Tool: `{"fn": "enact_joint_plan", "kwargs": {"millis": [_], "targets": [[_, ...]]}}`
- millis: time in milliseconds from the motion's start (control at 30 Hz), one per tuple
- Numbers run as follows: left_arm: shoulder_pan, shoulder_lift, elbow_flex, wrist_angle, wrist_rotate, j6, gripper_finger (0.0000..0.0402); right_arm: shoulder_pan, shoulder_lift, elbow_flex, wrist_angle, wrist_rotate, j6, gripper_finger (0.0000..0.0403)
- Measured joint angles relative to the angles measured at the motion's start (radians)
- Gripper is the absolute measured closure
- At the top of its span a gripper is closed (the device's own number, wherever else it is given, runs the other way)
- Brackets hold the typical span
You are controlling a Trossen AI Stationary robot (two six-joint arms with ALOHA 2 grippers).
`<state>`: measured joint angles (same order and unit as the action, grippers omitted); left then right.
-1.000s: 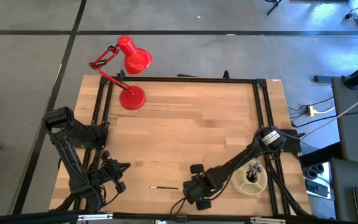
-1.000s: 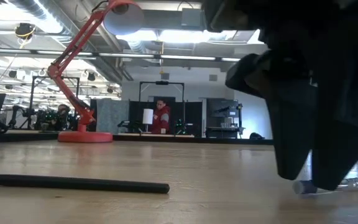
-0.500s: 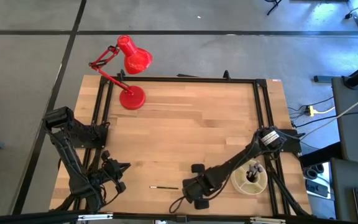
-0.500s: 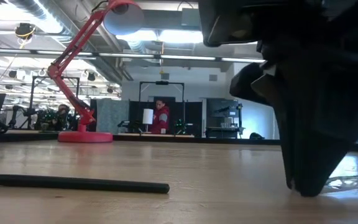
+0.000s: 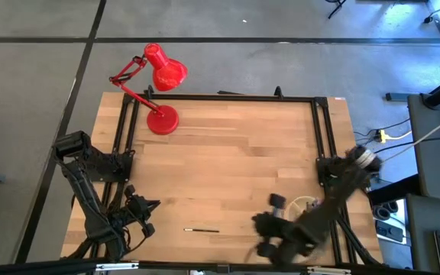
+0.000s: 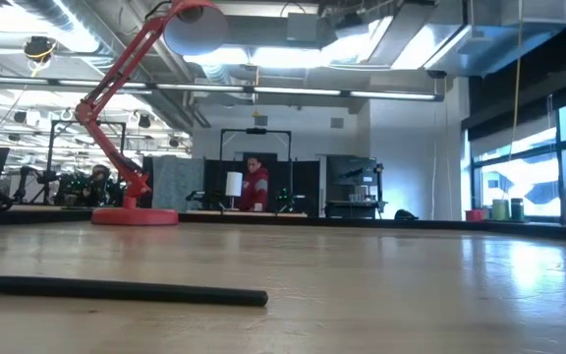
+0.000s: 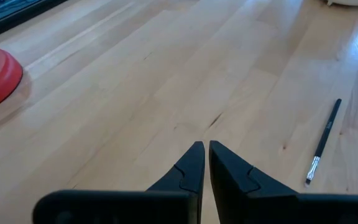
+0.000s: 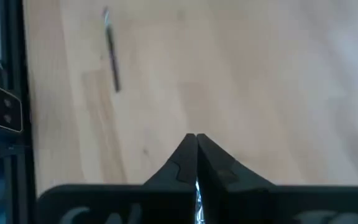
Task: Sort items
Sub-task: Put the eyeshadow brush into the brush organizer
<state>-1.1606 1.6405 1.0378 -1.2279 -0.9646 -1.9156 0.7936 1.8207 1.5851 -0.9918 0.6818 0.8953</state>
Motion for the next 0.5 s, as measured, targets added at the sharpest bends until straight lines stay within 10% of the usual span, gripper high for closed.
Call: {"fn": "enact_joint_plan", "kwargs": {"millis": [500], "targets": [[0.000, 0.002, 0.000, 0.006, -0.001, 0.000, 0.0382, 0.402, -0.242, -0.029, -0.508, 0.536, 0.456, 0.0402]]}}
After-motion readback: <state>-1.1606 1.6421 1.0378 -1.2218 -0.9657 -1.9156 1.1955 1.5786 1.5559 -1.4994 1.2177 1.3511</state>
